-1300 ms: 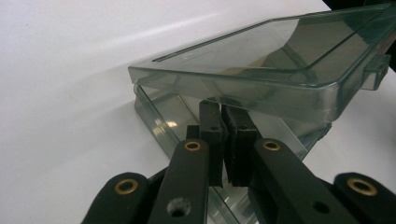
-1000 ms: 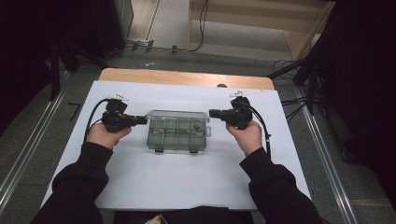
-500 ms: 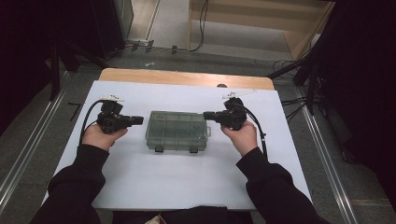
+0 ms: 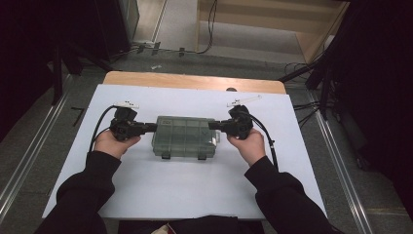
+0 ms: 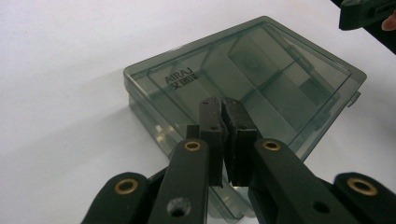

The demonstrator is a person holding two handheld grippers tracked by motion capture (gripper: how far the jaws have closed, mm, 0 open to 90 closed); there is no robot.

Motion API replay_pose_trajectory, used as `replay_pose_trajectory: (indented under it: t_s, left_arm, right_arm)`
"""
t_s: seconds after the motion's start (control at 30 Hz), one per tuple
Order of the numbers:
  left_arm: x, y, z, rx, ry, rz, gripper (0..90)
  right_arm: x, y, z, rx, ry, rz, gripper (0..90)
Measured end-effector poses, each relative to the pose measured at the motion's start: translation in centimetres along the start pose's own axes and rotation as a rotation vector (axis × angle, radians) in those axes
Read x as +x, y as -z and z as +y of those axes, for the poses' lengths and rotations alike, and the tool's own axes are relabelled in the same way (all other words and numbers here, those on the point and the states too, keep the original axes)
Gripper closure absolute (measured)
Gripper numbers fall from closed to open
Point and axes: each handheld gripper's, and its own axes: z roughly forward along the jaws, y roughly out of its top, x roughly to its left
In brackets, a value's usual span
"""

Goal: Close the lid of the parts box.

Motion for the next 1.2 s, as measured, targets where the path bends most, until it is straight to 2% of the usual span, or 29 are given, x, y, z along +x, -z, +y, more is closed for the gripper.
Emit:
replay_pose_trajectory:
  t_s: [0.13, 0.43, 0.73, 0.97, 1.2]
  left_arm:
    - [-0.3, -0.5, 0.0, 0.005, 0.0, -0.017, 87.6]
    - [-1.2, -1.1, -0.2, 0.017, -0.032, -0.017, 87.5]
    - [-1.9, -1.7, -0.8, 0.032, -0.063, -0.024, 87.6]
    - [-2.0, -1.8, -1.2, 0.053, -0.067, -0.031, 87.6]
    - [-2.0, -1.7, -1.7, 0.057, -0.063, -0.029, 87.6]
  right_arm:
    - [0.2, -0.1, -0.3, 0.005, 0.001, 0.0, 86.7]
    - [0.6, -0.1, -0.7, 0.01, 0.011, 0.009, 86.7]
    - [1.5, -1.4, -1.4, 0.057, 0.027, 0.002, 86.0]
    - [1.8, -1.9, -2.1, 0.088, 0.017, 0.012, 86.1]
    - [1.7, -1.5, -2.9, 0.099, 0.006, 0.002, 86.0]
